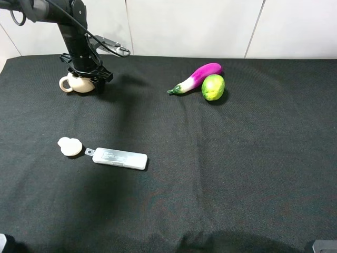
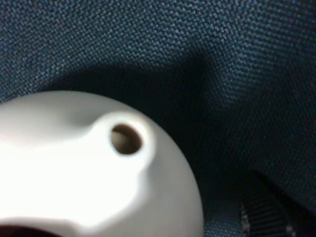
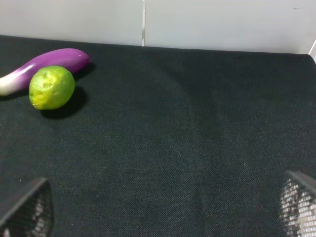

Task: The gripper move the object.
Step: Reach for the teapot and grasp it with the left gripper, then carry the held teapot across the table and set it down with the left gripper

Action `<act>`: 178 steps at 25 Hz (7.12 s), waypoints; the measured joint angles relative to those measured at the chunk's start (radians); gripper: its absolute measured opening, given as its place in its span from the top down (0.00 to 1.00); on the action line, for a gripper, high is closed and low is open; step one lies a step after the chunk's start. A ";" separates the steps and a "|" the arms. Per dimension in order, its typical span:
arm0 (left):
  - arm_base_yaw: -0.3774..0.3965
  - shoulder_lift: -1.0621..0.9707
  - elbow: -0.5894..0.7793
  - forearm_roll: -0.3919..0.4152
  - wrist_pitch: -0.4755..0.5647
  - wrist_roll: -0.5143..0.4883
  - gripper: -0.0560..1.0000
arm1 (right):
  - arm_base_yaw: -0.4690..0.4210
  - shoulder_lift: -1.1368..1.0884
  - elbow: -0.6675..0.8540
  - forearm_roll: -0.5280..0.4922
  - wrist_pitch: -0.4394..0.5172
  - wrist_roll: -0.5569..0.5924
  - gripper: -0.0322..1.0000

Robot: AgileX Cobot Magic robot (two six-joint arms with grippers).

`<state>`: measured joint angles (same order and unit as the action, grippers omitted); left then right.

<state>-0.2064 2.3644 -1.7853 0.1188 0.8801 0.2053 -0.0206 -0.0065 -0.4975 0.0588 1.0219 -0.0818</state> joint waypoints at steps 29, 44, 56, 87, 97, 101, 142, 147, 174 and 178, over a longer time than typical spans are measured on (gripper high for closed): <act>-0.001 -0.022 -0.015 -0.026 0.037 -0.007 0.79 | 0.000 0.000 0.000 0.000 0.000 0.000 0.30; -0.071 -0.055 -0.191 -0.068 0.181 -0.033 0.79 | 0.000 0.000 0.000 0.000 0.000 0.000 0.30; -0.183 -0.055 -0.242 -0.071 0.264 -0.035 0.79 | 0.000 0.000 0.000 0.000 0.000 0.000 0.30; -0.602 -0.055 -0.242 -0.126 0.295 -0.035 0.79 | 0.000 0.000 0.000 0.000 0.000 0.000 0.30; -0.685 -0.055 -0.242 -0.126 0.295 -0.035 0.79 | 0.000 0.000 0.000 0.000 0.000 0.000 0.30; -0.702 -0.055 -0.242 -0.126 0.295 -0.035 0.79 | 0.000 0.000 0.000 0.000 0.000 0.000 0.30; -0.593 0.085 -0.289 -0.126 0.168 -0.011 0.80 | 0.000 0.000 0.000 0.000 0.000 0.000 0.30; -0.593 0.107 -0.324 -0.126 0.167 -0.011 0.80 | 0.000 0.000 0.000 0.000 0.000 0.000 0.30; -0.580 0.169 -0.359 -0.126 0.125 -0.004 0.80 | 0.000 0.000 0.000 0.003 0.000 0.000 0.30; -0.580 0.169 -0.362 -0.126 0.124 -0.003 0.80 | 0.000 0.000 0.000 0.003 0.000 0.000 0.30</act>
<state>-0.7862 2.5333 -2.1473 -0.0071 1.0043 0.2021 -0.0206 -0.0065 -0.4975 0.0614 1.0219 -0.0818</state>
